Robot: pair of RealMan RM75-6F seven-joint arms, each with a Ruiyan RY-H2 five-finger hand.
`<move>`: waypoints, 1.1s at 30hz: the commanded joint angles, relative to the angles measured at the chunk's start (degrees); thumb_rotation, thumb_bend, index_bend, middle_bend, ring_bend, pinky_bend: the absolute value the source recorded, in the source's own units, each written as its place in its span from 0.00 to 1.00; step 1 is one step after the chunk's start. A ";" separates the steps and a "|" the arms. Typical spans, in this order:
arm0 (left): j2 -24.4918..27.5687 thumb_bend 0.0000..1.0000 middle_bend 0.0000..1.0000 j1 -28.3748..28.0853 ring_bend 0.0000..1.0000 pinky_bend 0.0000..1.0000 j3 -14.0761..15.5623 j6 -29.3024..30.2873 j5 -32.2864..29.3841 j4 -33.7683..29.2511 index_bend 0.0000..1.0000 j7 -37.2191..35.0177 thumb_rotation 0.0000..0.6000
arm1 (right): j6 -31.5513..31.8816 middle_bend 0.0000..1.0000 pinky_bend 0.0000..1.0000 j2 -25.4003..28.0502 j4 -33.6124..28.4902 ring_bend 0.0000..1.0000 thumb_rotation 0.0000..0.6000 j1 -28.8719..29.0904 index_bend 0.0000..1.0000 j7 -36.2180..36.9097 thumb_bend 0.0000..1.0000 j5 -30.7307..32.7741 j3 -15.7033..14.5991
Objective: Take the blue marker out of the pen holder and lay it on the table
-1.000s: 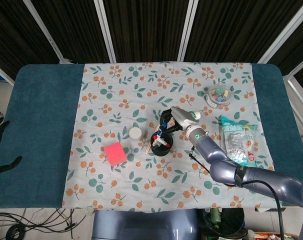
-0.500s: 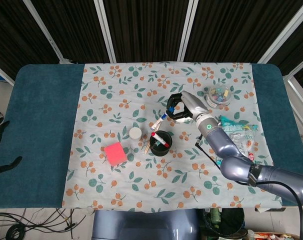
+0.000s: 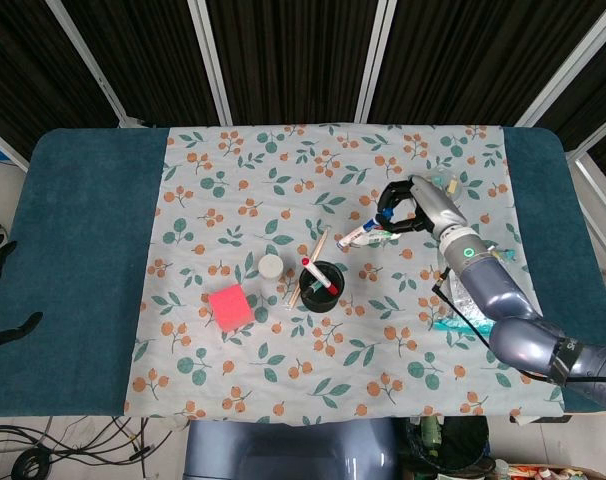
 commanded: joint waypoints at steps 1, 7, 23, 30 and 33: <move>-0.02 0.17 0.00 -0.01 0.00 0.00 -0.04 0.07 0.02 -0.12 0.06 0.12 1.00 | -0.35 0.63 0.20 0.48 0.02 0.39 1.00 -2.28 0.60 1.05 0.53 -2.45 -1.11; -0.13 0.17 0.00 -0.06 0.00 0.00 -0.01 0.12 0.13 -0.37 0.06 0.64 1.00 | -1.76 0.63 0.20 -1.10 2.37 0.39 1.00 -4.06 0.60 1.21 0.54 -5.80 -3.34; -0.25 0.17 0.00 -0.21 0.00 0.00 -0.04 -0.18 -0.06 -0.05 0.06 0.82 1.00 | -3.85 0.64 0.20 -5.08 6.80 0.39 1.00 1.01 0.61 -9.77 0.54 -4.93 -12.43; -0.20 0.17 0.00 -0.18 0.00 0.00 -0.01 -0.25 -0.14 0.08 0.06 0.70 1.00 | -3.88 0.63 0.20 -7.41 8.41 0.39 1.00 5.02 0.61 -14.32 0.52 -0.74 -15.61; -0.22 0.17 0.00 -0.18 0.00 0.00 -0.01 -0.27 -0.20 0.09 0.06 0.71 1.00 | -2.71 0.52 0.20 -8.67 8.65 0.35 1.00 6.39 0.48 -15.26 0.41 1.46 -16.02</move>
